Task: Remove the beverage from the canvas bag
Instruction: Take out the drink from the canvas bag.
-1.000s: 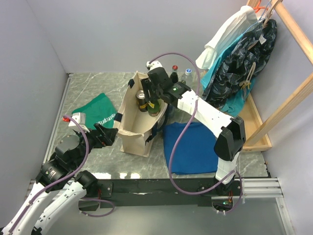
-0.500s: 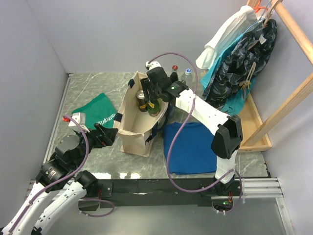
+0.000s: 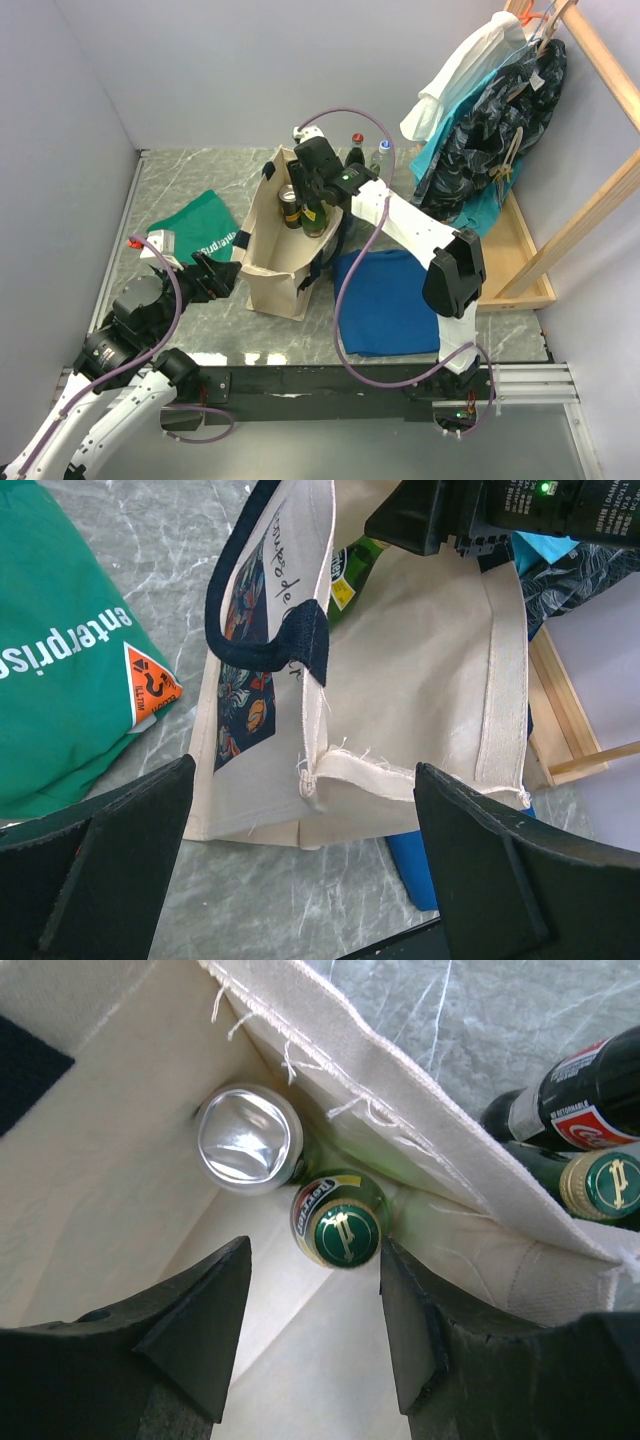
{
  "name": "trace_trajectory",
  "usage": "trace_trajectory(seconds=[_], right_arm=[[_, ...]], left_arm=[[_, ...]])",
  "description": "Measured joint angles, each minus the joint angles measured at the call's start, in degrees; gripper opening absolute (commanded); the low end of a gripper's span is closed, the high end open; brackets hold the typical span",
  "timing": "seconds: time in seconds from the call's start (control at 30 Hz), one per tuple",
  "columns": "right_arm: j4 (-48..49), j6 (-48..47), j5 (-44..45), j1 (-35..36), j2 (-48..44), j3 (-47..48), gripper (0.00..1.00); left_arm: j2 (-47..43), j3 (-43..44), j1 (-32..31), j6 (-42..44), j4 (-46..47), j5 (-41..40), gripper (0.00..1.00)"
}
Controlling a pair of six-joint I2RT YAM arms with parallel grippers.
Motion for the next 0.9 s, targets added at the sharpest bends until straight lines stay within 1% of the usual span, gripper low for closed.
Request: trace_trajectory(seconds=[0.7, 0.8, 0.9], right_arm=[[-1.75, 0.22, 0.46, -0.09, 2.32, 1.38, 0.6], [-2.05, 0.24, 0.46, -0.09, 2.43, 1.46, 0.58], [-2.16, 0.24, 0.46, -0.17, 2.47, 1.46, 0.57]], left_arm=[[0.02, 0.0, 0.0, 0.0, 0.0, 0.02, 0.96], [0.02, 0.0, 0.0, 0.0, 0.02, 0.02, 0.96], [0.02, 0.0, 0.0, 0.0, 0.02, 0.02, 0.97]])
